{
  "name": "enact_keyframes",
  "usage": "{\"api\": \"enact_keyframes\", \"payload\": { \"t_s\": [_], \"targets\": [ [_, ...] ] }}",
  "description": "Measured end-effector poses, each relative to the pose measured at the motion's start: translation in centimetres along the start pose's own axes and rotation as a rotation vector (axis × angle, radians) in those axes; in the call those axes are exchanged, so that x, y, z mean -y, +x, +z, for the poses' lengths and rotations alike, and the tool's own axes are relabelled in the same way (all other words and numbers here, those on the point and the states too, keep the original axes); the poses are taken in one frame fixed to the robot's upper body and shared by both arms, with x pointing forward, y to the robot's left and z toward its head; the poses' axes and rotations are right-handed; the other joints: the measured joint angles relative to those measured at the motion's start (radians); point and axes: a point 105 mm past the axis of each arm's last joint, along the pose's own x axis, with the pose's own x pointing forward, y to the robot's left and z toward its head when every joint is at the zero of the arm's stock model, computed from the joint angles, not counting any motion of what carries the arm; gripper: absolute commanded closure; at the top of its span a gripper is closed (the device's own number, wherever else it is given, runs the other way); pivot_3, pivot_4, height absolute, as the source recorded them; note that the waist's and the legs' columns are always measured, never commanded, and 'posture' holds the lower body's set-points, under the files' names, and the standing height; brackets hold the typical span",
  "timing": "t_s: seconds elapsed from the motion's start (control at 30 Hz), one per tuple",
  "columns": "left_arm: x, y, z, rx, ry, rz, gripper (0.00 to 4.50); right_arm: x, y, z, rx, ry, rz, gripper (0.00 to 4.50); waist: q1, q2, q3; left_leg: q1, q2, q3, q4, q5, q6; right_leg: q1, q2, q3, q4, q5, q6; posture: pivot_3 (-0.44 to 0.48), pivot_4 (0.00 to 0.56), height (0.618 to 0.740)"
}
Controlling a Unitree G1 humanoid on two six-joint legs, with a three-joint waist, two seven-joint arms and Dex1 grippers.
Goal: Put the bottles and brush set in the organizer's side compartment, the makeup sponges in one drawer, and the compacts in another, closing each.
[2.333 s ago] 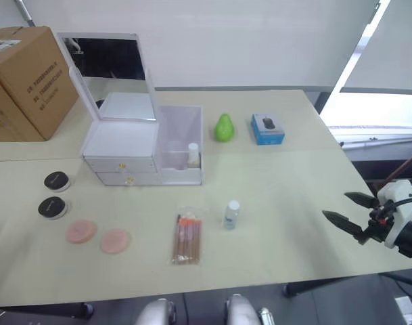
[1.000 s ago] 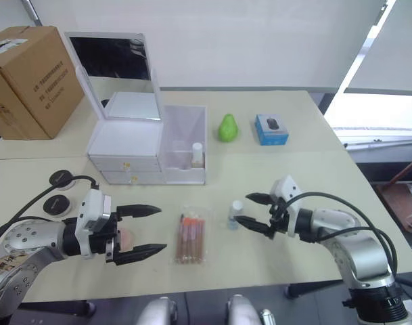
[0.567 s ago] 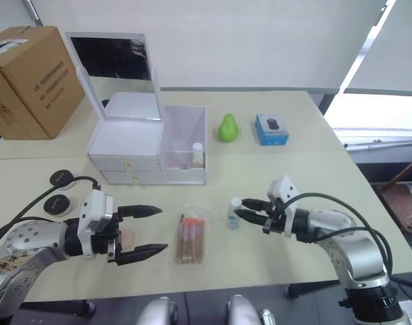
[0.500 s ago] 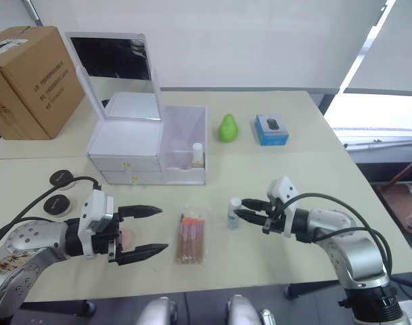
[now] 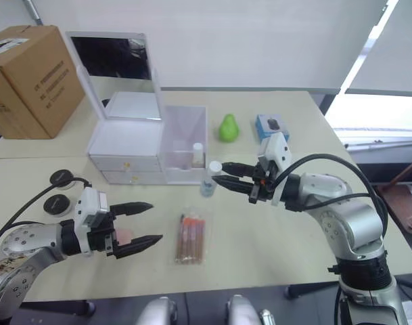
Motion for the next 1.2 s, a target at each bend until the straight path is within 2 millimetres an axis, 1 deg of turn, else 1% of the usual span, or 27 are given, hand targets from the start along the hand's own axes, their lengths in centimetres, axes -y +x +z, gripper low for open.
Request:
{"api": "enact_keyframes", "payload": {
  "t_s": [0.07,0.1,0.13,0.2,0.3,0.4,0.5,0.67,0.8,0.97,1.17,1.2],
  "targets": [
    [-0.8,-0.1,0.3,0.035,-0.006,0.070,0.00,0.8,2.0,1.4,0.026,-0.027,-0.007,3.60,-0.006,0.000,0.000,0.001,0.000,-0.001,0.000,0.000,0.000,0.000,0.001,0.000,0.002,0.001,0.000,0.000,0.150,0.730],
    [-1.4,-0.3,0.6,0.061,-0.012,0.125,0.00,1.6,3.1,2.1,0.040,-0.041,-0.035,3.60,-0.008,0.000,0.000,0.002,0.000,-0.002,0.000,0.000,0.000,0.000,0.001,0.000,0.003,0.001,0.000,0.000,0.150,0.730],
    [-1.9,-0.4,0.7,0.074,-0.013,0.162,0.00,2.3,3.8,2.4,0.042,-0.048,-0.059,3.60,-0.005,-0.001,-0.001,0.002,0.000,-0.003,0.000,0.000,0.000,0.001,0.002,-0.001,0.004,0.000,-0.001,0.000,0.150,0.730],
    [-2.6,-0.8,0.8,0.094,-0.023,0.231,0.00,3.4,4.9,2.0,0.026,-0.035,-0.104,3.60,-0.001,-0.001,-0.001,0.002,0.000,-0.003,0.001,0.000,0.000,0.000,0.001,-0.001,0.009,0.000,-0.005,0.000,0.150,0.730],
    [-3.3,-1.5,0.7,0.117,-0.041,0.334,0.00,4.7,6.6,0.9,-0.014,-0.027,-0.160,3.60,-0.003,-0.002,-0.001,0.001,0.000,-0.003,0.001,0.000,0.000,0.000,0.001,-0.001,0.010,0.001,-0.006,0.000,0.150,0.730],
    [-3.4,-2.4,0.3,0.113,-0.052,0.417,0.00,5.5,8.4,0.6,-0.030,-0.035,-0.191,3.60,-0.012,-0.002,-0.001,0.002,0.000,-0.003,0.000,0.000,0.000,-0.001,0.002,-0.001,0.011,0.001,-0.006,0.000,0.150,0.730],
    [-3.1,-2.7,0.2,0.106,-0.047,0.440,0.00,5.9,9.7,0.3,-0.048,-0.056,-0.212,3.60,-0.015,-0.001,0.000,0.002,0.000,-0.003,0.000,0.000,0.000,-0.001,0.002,-0.001,0.011,0.001,-0.006,0.000,0.150,0.730],
    [-3.2,-3.1,1.3,0.127,-0.017,0.473,0.00,6.2,10.8,-1.4,-0.108,-0.068,-0.220,3.60,-0.016,-0.001,0.000,0.002,0.000,-0.004,0.000,0.000,0.000,0.000,0.001,-0.002,0.011,0.000,-0.007,0.000,0.150,0.730],
    [-3.6,-3.1,2.5,0.148,0.015,0.498,0.00,6.0,11.4,-2.7,-0.156,-0.070,-0.213,3.60,-0.019,0.000,0.000,0.002,0.000,-0.004,0.000,0.000,0.000,0.000,0.002,-0.002,0.011,0.001,-0.007,0.000,0.150,0.730],
    [-3.4,-3.0,4.2,0.186,0.037,0.498,0.00,5.6,12.2,-4.4,-0.205,-0.056,-0.193,3.60,-0.021,0.000,0.000,0.002,0.000,-0.004,0.000,0.000,0.000,0.000,0.002,-0.002,0.011,0.002,-0.005,0.000,0.150,0.730],
    [-3.6,-3.4,4.4,0.183,0.029,0.514,0.00,5.6,12.8,-6.8,-0.269,-0.056,-0.193,3.60,-0.021,0.000,0.000,0.002,0.000,-0.004,0.000,0.000,0.000,0.000,0.002,-0.002,0.011,0.001,-0.005,0.000,0.150,0.730],
    [-3.7,-3.4,4.4,0.183,0.029,0.519,0.00,5.7,13.0,-6.9,-0.270,-0.059,-0.193,3.60,-0.021,0.000,0.000,0.002,0.000,-0.004,0.000,0.000,0.000,0.000,0.002,-0.002,0.011,0.001,-0.006,0.000,0.150,0.730]
  ]
}}
